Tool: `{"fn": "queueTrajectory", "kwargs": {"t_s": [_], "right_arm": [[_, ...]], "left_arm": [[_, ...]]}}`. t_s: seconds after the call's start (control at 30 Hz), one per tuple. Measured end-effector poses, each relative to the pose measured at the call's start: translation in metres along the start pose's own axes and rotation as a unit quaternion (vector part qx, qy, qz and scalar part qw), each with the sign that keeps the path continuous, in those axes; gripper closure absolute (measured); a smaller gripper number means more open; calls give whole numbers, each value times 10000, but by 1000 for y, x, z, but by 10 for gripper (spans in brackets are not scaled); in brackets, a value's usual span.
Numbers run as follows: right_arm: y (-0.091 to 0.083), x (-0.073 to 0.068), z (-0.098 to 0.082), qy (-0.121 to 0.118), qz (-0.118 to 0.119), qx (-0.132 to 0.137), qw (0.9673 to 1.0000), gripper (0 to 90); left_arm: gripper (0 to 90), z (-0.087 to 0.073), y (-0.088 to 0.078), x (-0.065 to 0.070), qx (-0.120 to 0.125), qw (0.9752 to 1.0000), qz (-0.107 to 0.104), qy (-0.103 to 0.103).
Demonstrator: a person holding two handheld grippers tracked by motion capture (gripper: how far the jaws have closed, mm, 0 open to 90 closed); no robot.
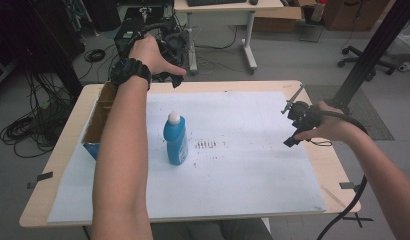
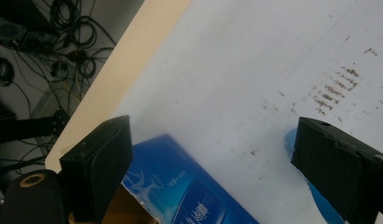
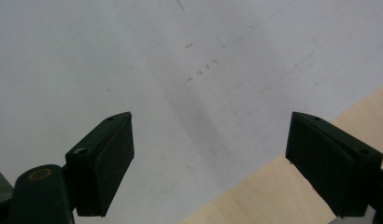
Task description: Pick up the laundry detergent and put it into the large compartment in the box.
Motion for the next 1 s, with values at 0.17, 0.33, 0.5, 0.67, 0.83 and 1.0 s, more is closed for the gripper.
{"fn": "queueTrajectory", "kwargs": {"t_s": [0.17, 0.33, 0.5, 0.67, 0.83, 1.0], "right_arm": [[0, -1, -1, 0, -2, -5, 10000, 149], [-2, 1, -1, 39, -30, 28, 10000, 141], [-1, 1, -3, 43, -40, 24, 10000, 134], [0, 1, -4, 48, -17, 33, 10000, 135], [1, 1, -5, 32, 7, 16, 10000, 142], [2, 0, -6, 4, 17, 18, 10000, 143]], "left_arm": [[133, 1, 0, 0, 41, 10000, -8, -25], [137, 2, 0, 1, 81, 10000, -7, -5], [150, 5, 0, 4, 96, 9999, -123, -14], [149, 6, -1, 4, 69, 9999, -96, -120], [151, 3, -4, 2, 30, 9996, -47, -279], [156, -1, -6, 1, -77, 9987, -16, -505]]}}
Point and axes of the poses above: each handheld gripper's, and its own axes: y roughly forward along the jaws, z roughly out of its top, x roughly to its right, the point moved 4 cm from there along y, roughly forward along the jaws, and after that the axes turned 5 degrees about y, right-handed, at the moved point
